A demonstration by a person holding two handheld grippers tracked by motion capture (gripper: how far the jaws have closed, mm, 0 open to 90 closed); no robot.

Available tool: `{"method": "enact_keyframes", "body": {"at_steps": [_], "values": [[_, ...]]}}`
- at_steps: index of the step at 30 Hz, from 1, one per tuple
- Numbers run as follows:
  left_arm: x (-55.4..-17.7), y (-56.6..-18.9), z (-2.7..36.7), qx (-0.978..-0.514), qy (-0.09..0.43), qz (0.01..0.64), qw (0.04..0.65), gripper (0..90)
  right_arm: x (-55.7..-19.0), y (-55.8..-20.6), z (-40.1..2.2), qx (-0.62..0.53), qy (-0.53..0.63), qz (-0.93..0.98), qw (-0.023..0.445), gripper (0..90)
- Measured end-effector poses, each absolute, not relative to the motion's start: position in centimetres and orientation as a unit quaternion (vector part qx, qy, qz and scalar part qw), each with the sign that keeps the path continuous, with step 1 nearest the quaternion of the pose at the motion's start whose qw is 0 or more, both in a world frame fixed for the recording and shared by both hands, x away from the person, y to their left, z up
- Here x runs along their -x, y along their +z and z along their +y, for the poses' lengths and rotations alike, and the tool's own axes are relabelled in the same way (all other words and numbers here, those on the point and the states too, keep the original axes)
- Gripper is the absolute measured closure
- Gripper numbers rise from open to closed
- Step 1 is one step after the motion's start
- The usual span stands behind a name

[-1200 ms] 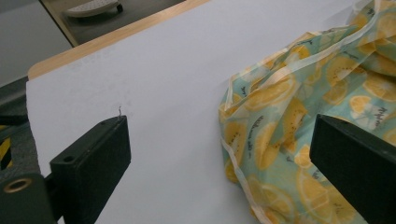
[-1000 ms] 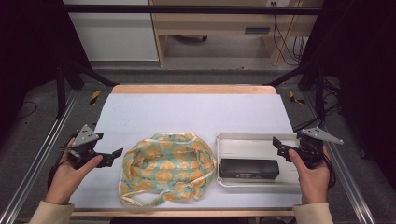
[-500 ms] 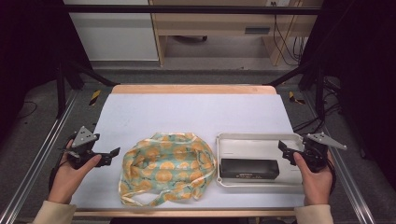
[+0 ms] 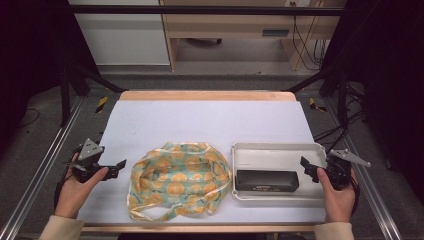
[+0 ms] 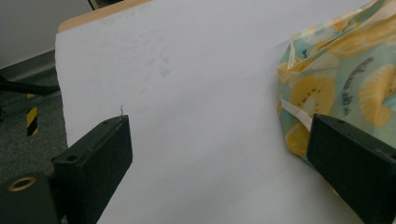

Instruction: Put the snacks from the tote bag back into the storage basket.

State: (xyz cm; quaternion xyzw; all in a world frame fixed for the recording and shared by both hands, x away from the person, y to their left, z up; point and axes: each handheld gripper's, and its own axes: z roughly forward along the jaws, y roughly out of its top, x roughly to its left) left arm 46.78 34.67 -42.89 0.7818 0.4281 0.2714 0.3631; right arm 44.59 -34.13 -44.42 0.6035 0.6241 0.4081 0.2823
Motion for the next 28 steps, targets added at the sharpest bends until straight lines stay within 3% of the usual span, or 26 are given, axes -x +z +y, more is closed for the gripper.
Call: {"method": "enact_keyframes", "body": {"at_steps": [28], "values": [[-44.4, -44.7, 34.5, -0.767, 0.293, 0.436, 0.368, 7.5, -42.7, -43.2, -32.8, -0.607, 0.39, 0.61, 0.328, 4.6]]}}
